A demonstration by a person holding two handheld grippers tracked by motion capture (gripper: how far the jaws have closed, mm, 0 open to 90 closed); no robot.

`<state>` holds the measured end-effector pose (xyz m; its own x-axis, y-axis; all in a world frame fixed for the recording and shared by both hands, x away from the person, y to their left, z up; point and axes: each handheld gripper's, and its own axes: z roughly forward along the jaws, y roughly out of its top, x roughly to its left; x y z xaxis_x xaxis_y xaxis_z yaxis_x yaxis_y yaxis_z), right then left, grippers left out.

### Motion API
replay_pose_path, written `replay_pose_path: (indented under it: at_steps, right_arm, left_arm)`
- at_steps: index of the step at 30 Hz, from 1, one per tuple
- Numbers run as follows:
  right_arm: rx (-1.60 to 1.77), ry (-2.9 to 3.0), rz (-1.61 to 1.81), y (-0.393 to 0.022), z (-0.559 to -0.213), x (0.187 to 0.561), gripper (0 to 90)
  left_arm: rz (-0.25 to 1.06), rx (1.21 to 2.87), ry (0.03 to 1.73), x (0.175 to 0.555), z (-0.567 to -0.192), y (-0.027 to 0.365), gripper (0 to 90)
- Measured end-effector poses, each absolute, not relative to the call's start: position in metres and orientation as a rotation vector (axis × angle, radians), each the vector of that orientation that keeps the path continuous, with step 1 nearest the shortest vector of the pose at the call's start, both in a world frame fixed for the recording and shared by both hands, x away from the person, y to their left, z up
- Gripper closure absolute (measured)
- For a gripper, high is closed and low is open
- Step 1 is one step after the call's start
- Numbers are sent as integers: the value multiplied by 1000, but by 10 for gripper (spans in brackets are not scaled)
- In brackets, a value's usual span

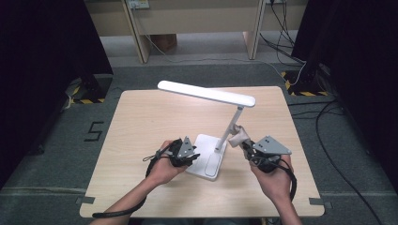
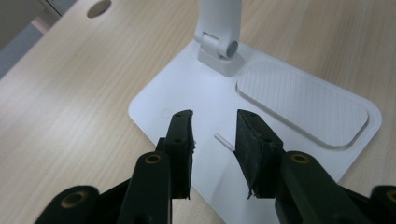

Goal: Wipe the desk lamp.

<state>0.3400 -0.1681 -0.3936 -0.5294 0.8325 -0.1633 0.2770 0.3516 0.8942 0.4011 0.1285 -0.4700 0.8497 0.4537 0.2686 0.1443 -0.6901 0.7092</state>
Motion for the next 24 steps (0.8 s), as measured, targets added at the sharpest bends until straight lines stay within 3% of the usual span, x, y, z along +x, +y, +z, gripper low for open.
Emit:
replay_pose_path:
  at_steps: [24]
  right_arm:
    - [924,1882,1194,-164,-339,364,814]
  left_arm:
    - [462,2304,465,409,-496,125,680]
